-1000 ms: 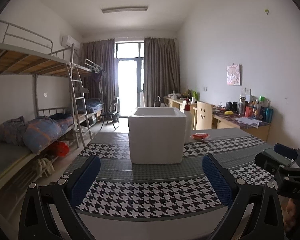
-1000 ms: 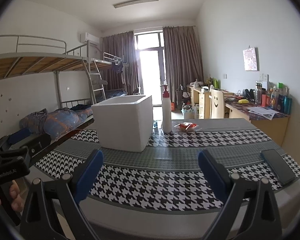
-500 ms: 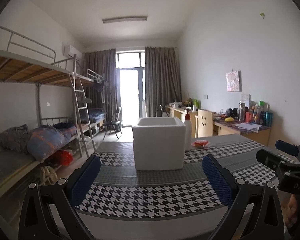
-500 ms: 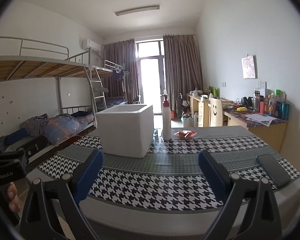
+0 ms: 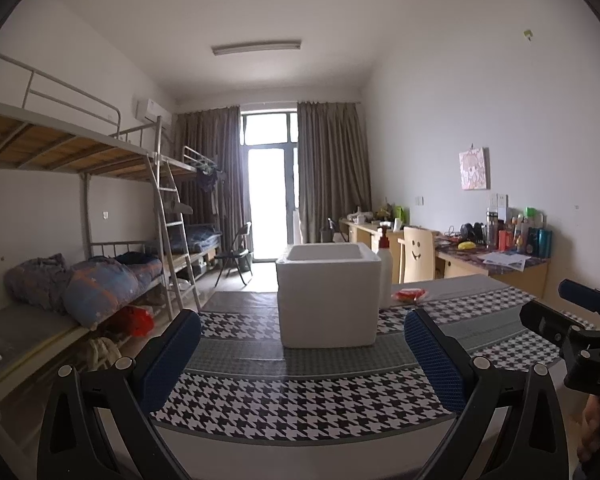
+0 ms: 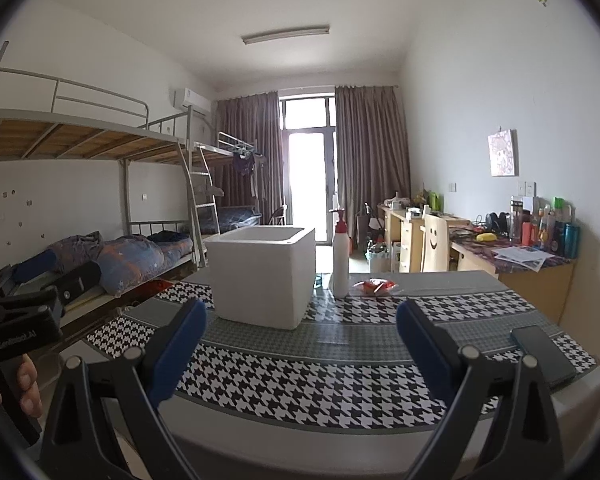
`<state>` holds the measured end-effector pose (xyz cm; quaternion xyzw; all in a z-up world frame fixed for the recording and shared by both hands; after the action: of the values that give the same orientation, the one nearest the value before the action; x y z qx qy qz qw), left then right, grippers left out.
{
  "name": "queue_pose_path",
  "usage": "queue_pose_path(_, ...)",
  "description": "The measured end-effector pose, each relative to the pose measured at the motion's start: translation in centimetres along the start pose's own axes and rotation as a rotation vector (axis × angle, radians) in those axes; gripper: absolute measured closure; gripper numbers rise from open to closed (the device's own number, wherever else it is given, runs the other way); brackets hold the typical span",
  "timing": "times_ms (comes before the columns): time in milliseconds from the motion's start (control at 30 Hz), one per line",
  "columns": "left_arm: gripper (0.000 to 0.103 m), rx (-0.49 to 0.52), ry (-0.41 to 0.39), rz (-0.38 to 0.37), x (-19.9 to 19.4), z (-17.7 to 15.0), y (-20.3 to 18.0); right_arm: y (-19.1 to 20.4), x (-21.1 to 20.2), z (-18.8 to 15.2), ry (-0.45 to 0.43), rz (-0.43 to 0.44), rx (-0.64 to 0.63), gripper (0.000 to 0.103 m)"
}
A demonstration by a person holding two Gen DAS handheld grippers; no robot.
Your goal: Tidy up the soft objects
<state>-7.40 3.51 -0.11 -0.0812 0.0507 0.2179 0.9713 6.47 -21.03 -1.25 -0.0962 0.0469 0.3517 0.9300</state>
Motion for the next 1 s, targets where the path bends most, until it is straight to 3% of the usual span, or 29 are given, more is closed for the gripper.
queue_pose_path(267,0.001,-0.011,0.026,0.007,0.5,-0.5,0.5,0.3,1.7,-0.9,0.053,0.022,0.005,0.005)
queue_pose_path(1000,0.001,-0.007,0.03,0.004,0.2,-0.3,0.6,0.5,1.4,-0.9,0.056,0.029,0.007,0.005)
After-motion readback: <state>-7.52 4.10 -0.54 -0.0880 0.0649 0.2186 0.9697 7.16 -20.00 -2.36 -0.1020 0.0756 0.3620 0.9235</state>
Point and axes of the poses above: each gripper's, at about its wrist camera, not at the fingertips, and x roughly the way its jaws point, y to its left, z to its top, the point moved 2 cm from there along x, roughly the way its jaws point, and after that the axes turned 10 degrees about -x, right-handed, at the moved point
